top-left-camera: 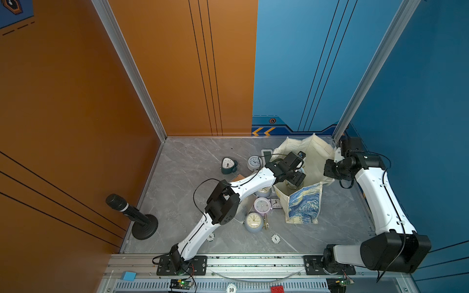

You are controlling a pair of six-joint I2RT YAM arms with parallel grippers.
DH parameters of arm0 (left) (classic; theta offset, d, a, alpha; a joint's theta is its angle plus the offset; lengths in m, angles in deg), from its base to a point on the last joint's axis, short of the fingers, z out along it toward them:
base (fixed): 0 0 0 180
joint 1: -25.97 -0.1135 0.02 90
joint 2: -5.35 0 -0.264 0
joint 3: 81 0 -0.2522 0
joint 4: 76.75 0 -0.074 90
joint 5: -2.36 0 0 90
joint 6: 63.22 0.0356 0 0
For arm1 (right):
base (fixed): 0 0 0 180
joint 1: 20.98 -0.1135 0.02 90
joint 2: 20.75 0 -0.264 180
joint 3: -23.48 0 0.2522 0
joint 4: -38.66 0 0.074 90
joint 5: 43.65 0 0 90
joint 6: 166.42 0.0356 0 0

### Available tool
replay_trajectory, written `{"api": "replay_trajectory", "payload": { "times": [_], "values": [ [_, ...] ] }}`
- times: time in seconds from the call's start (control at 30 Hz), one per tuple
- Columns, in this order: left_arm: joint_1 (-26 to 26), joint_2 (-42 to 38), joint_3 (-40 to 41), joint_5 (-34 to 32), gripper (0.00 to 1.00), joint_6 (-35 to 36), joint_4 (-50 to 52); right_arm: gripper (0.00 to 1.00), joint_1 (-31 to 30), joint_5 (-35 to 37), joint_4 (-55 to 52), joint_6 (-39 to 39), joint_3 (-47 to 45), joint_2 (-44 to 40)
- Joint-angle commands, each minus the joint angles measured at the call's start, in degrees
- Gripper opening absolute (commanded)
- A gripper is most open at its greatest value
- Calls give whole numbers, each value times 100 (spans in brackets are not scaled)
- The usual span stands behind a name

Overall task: Put the alarm clock into the canvas bag
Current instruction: Place the alarm at the canvas bag.

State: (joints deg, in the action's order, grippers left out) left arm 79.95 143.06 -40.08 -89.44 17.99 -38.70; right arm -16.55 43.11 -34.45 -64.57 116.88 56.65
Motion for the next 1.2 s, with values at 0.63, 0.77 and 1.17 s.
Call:
{"api": "replay_trajectory", "payload": {
  "times": [0.63, 0.77, 1.17],
  "values": [
    [84, -624, -231, -263, 96, 33, 155, 9, -67, -36, -50, -38, -113, -77],
    [88, -766, -250, -265, 96, 41, 158, 9, -63, -37, -50, -31, -102, -77],
    [82, -1356, -216, -480, 95, 217, 150, 9, -62, -31, -56, -34, -106, -79]
  ]
}}
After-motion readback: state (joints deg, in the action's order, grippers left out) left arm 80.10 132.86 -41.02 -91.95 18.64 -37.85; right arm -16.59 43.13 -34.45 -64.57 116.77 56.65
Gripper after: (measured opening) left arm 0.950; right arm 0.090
